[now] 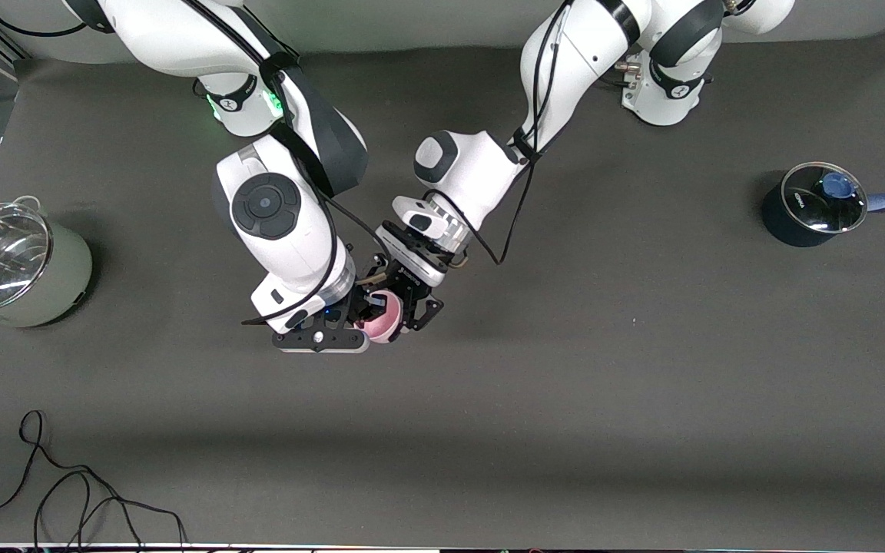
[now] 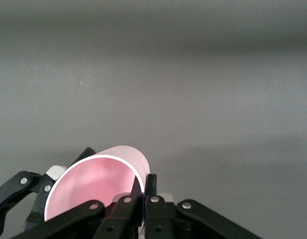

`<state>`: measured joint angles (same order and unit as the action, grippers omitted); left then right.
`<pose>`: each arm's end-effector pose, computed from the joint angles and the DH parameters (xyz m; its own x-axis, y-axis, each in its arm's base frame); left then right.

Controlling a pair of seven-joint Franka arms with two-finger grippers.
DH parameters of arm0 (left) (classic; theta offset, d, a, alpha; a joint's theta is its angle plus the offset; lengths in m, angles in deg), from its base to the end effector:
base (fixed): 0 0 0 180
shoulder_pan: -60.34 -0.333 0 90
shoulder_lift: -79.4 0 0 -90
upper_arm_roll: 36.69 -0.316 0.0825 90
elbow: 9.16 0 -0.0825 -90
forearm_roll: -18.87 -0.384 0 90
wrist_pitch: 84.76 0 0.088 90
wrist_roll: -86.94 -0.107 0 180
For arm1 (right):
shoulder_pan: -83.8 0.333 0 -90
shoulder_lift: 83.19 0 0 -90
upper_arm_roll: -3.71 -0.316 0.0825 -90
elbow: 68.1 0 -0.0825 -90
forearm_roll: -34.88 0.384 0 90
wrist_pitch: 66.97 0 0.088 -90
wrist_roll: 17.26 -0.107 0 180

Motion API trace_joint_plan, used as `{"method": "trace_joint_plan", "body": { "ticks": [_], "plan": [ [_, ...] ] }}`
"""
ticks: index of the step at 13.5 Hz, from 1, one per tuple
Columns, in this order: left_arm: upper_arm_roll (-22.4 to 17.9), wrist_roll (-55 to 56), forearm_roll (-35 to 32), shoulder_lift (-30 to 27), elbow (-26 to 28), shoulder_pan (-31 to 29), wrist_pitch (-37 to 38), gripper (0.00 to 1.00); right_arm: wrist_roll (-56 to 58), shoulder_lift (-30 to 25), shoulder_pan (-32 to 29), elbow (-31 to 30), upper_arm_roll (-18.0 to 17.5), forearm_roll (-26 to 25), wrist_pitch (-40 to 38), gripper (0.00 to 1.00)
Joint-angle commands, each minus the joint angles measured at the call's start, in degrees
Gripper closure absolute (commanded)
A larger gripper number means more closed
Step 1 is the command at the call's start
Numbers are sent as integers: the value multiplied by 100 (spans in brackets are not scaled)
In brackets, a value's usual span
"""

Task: Transfer pink cup from left to right arm
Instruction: 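Close the right gripper on the pink cup's side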

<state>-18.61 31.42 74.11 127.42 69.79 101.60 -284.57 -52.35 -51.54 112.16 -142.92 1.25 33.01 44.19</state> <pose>0.5210 -0.5399 0.3254 0.3892 -0.2271 0.8927 -0.6353 -0.7679 0.0817 0.6264 0.3632 0.4298 0.9947 -0.0725 0.0723 -0.0697 -0.9968 -0.0401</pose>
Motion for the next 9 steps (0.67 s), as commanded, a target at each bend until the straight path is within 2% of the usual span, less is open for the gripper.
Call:
{"method": "trace_joint_plan", "body": {
  "ticks": [1,7,9],
  "plan": [
    [-112,86,22,6,-55,76,-93,0,-236,-54,29,55,62,-50,-147,100],
    [-199,42,-5,-47,-29,67,-76,0,-227,-63,29,63,62,-50,-147,100],
    [-374,24,-66,-73,41,24,29,0,-218,-63,21,63,62,-41,-147,100]
  ]
}}
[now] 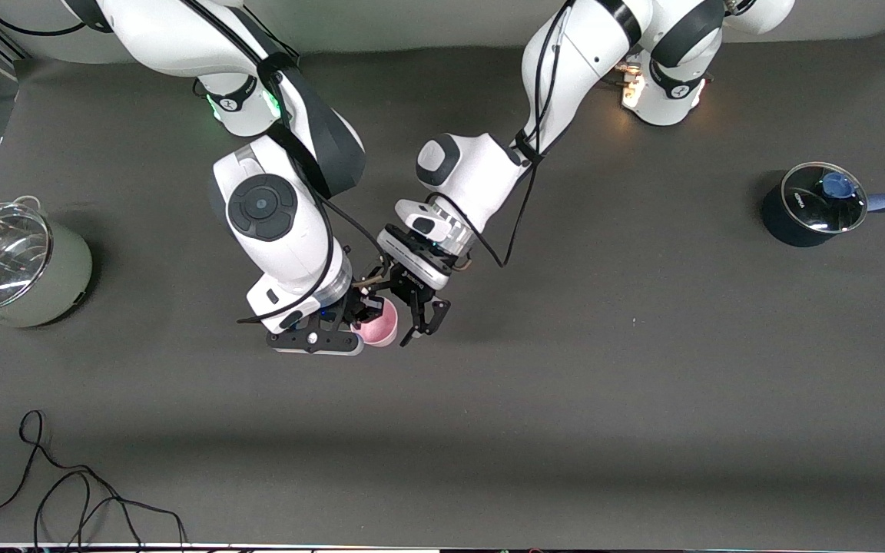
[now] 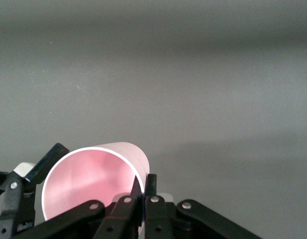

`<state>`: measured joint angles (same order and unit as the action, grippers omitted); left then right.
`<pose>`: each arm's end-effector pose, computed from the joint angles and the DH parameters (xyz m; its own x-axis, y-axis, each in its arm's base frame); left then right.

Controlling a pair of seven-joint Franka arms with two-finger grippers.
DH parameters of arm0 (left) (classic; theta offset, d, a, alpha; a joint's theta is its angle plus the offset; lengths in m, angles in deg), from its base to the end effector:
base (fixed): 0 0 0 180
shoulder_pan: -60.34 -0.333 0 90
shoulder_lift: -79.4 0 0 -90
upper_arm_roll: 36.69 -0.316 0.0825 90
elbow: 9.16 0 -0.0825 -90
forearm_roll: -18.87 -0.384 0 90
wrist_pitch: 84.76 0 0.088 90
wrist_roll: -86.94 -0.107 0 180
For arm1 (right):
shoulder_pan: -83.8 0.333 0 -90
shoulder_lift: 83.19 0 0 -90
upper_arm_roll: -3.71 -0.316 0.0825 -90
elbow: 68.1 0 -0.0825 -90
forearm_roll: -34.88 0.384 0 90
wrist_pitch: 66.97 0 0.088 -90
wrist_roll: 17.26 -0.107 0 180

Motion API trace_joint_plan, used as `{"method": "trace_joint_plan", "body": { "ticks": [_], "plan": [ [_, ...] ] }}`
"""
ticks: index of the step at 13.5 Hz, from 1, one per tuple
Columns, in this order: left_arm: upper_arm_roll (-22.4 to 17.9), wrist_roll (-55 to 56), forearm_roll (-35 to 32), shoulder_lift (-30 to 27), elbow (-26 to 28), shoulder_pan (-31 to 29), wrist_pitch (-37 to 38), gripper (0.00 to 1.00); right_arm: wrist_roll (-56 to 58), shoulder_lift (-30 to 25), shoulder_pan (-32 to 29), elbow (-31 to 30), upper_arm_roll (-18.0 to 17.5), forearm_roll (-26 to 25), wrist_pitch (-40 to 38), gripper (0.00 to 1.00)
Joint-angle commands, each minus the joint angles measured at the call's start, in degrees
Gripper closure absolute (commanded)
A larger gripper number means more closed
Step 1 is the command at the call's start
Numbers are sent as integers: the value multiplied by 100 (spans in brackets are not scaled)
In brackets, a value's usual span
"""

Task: Transfer pink cup from left to right arm
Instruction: 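Close the right gripper on the pink cup's side, then open the left gripper and pull it away from the cup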

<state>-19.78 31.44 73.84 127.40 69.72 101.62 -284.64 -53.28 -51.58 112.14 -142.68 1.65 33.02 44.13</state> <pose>0.5285 -0.5331 0.3259 0.3786 -0.2330 0.8958 -0.6271 -0.7763 0.0631 0.6289 0.3597 0.4321 0.9925 -0.0950 0.0767 -0.0921 -0.9949 -0.0405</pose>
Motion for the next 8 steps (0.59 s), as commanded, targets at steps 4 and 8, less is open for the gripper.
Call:
{"method": "trace_joint_plan", "body": {
  "ticks": [4,8],
  "plan": [
    [-311,-390,-389,-142,320,-312,360,0,-117,-50,-65,163,100,-51,-141,100],
    [-320,-549,-1285,-299,242,-1058,1869,0,-64,-50,-495,145,100,-86,-150,100]
  ]
}}
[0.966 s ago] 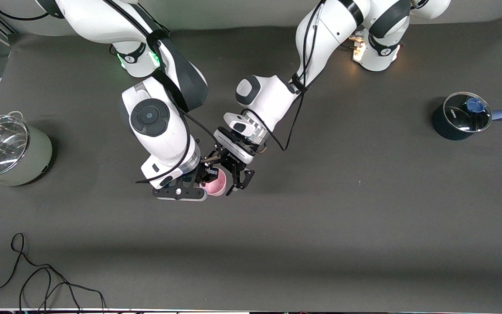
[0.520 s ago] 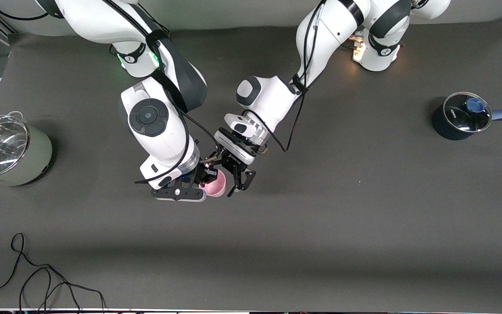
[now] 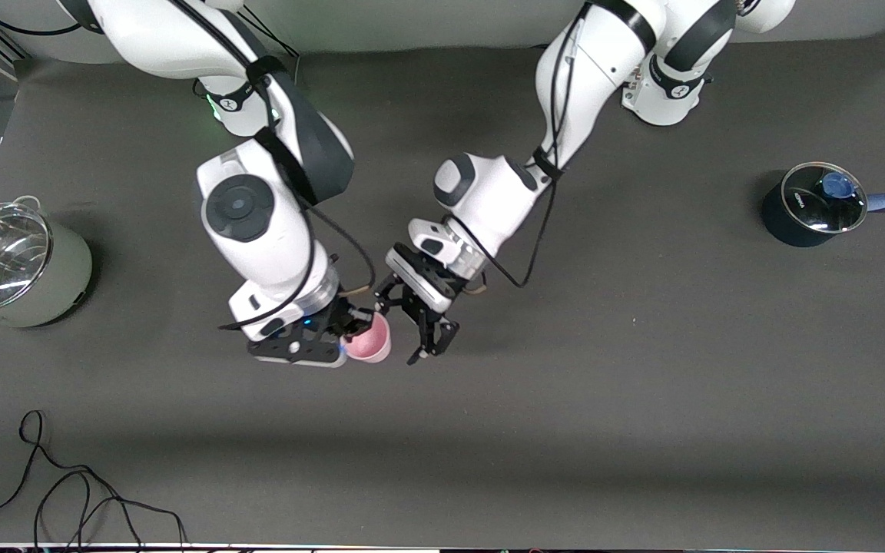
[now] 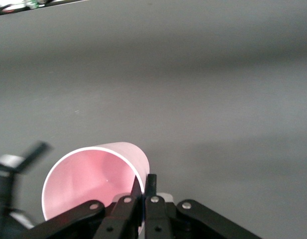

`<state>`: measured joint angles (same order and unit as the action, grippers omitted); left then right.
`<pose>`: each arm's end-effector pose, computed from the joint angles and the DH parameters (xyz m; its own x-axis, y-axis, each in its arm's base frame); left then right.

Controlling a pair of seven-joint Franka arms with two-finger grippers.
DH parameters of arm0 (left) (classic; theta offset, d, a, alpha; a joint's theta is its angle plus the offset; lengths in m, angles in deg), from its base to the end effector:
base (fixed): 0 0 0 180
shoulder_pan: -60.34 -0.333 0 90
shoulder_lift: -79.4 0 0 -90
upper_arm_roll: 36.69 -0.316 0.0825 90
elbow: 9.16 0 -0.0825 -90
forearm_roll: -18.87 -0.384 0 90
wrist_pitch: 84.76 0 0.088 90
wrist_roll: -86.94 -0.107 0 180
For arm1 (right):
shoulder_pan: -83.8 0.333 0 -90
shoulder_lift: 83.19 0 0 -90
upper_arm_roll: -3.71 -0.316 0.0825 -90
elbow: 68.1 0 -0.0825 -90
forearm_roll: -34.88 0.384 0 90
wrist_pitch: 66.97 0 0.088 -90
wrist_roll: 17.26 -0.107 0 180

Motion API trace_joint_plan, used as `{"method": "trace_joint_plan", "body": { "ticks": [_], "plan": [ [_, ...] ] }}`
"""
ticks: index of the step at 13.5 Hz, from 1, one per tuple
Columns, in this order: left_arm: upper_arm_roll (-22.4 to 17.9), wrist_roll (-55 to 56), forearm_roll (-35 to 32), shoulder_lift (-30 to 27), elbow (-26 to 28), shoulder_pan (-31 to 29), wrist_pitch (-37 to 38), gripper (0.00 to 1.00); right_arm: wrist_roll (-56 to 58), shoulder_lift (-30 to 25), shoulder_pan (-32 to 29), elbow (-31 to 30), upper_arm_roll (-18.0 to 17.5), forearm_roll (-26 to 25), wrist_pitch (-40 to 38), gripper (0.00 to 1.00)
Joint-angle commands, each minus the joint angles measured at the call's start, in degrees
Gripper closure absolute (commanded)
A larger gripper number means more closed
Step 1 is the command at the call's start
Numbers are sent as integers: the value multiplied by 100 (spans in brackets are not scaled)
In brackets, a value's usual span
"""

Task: Transfer pink cup from left to right arm
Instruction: 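Open the left gripper and pull it away from the cup, then carry the cup with the right gripper while the left gripper retracts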

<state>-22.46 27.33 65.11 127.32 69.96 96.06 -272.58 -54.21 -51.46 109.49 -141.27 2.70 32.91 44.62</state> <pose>0.5875 -0.4931 0.3161 0.3056 -0.4240 0.8525 -0.7362 -0.6730 -0.0708 0.6532 0.3226 0.4434 0.9792 -0.1722 0.1075 -0.1675 -0.9846 -0.0509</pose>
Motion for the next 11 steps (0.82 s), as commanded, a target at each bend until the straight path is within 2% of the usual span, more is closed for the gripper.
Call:
{"method": "trace_joint_plan", "body": {
  "ticks": [1,3,5,9,11],
  "plan": [
    [-61,-147,-527,-370,226,-686,1016,0,47,-62,-379,4,4,-101,-199,100],
    [-61,-147,-878,-510,226,-1064,1737,0,326,-27,-660,-31,39,-128,-269,100],
    [-61,-147,-1230,-633,218,-1556,2519,0,958,-44,-1213,-13,39,-119,-401,100],
    [-61,-138,-2056,-1046,112,-2567,4433,0,2592,-9,-2188,-180,48,-128,-445,100],
    [-79,-129,-2233,-1310,112,-3094,5480,0,3602,26,-2663,-198,57,-110,-454,100]
  ]
}}
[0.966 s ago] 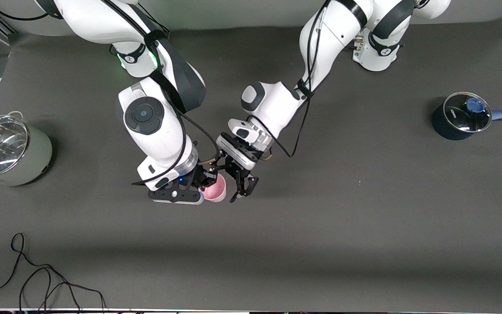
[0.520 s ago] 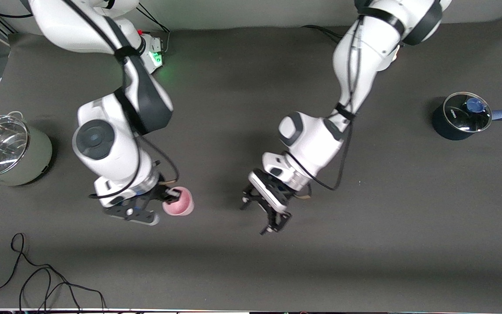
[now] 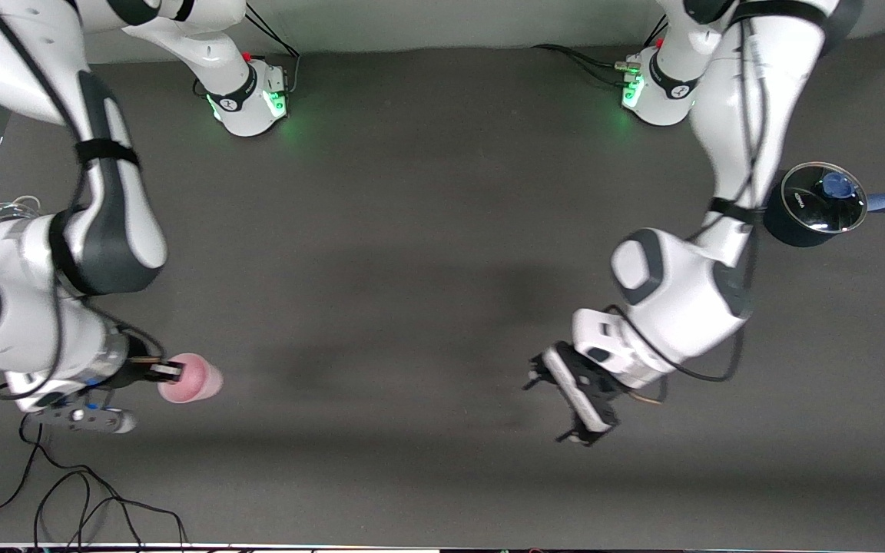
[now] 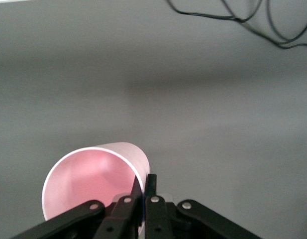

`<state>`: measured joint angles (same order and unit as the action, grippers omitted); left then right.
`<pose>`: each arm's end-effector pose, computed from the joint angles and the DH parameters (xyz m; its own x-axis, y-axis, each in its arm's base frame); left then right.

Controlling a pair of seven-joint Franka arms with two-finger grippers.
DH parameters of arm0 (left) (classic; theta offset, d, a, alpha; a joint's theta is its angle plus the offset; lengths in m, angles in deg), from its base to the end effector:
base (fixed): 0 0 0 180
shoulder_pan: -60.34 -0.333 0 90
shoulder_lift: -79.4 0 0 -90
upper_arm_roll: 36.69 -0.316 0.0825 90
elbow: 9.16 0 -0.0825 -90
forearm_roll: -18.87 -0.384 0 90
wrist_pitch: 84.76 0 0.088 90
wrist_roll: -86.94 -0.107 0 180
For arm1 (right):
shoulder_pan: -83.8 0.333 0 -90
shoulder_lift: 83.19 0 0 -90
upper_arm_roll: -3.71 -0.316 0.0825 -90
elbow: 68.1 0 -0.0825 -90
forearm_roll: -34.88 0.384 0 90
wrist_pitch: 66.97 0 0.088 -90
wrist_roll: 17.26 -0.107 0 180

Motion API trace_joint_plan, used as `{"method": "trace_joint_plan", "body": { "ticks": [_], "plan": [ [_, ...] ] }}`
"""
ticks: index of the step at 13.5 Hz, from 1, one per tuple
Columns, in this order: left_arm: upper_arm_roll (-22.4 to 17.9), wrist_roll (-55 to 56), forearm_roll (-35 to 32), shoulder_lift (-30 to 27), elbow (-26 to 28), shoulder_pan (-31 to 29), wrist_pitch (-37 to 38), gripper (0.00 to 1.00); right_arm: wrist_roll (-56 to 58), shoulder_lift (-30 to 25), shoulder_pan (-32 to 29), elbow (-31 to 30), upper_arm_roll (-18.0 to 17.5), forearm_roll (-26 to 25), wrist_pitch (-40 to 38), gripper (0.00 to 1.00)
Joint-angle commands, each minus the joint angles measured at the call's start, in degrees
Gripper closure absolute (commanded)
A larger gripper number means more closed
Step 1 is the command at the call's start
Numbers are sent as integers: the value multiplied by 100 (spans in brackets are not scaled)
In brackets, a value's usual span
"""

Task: Transfer pink cup from left to right arm
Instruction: 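Carry the cup with the right gripper while the left gripper retracts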

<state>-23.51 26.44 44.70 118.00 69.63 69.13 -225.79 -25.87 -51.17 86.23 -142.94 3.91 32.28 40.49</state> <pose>0.7232 -0.2449 0.3717 0.3915 -0.7056 0.5906 -0.8741 -0.4858 -0.0011 0.7176 0.0251 0.4188 0.9952 -0.0969 0.0168 -0.0975 -0.9943 0.0432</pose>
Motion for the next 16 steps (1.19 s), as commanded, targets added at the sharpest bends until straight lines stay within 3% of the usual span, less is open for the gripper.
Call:
{"method": "trace_joint_plan", "body": {
  "ticks": [1,5,7,11,16],
  "plan": [
    [26,-32,-219,-493,136,-665,1196,0,1103,5,-505,-57,-64,-47,-41,100],
    [-446,21,-658,-731,127,-1308,2411,0,2588,171,-1322,-180,-64,-47,116,100],
    [-824,256,-816,-845,127,-1309,2781,0,3057,373,-1570,-207,-55,-38,528,100],
    [-940,2037,-1887,-1538,136,-1344,4315,0,3803,691,-2052,-566,-64,14,1434,100],
    [-1072,3991,-1933,-2286,207,-1379,6146,0,4025,1016,-2151,-734,-107,295,1980,100]
  ]
}}
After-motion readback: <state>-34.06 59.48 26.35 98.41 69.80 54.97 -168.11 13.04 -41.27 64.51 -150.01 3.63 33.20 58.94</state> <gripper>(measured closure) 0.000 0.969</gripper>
